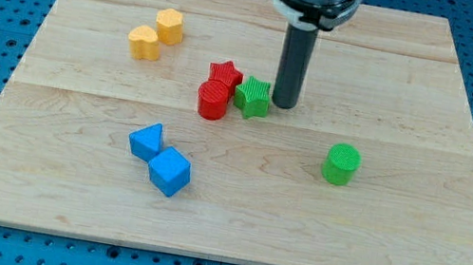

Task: Push the green circle bottom of the green star

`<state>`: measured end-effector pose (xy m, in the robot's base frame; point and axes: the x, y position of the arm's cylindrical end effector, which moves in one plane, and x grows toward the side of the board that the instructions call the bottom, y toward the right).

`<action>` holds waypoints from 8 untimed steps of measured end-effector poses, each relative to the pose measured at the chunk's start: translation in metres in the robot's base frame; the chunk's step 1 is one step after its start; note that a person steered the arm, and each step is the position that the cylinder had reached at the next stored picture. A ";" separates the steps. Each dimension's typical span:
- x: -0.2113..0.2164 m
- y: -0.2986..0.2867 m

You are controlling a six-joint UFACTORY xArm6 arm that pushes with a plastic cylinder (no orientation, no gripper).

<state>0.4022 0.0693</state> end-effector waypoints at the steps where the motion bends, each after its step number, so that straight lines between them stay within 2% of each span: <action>1: 0.025 0.118; 2: 0.089 0.128; 3: 0.101 0.087; 5: 0.100 0.040; 6: 0.085 -0.019; 7: 0.081 -0.053; 8: 0.081 -0.054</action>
<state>0.4832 0.0156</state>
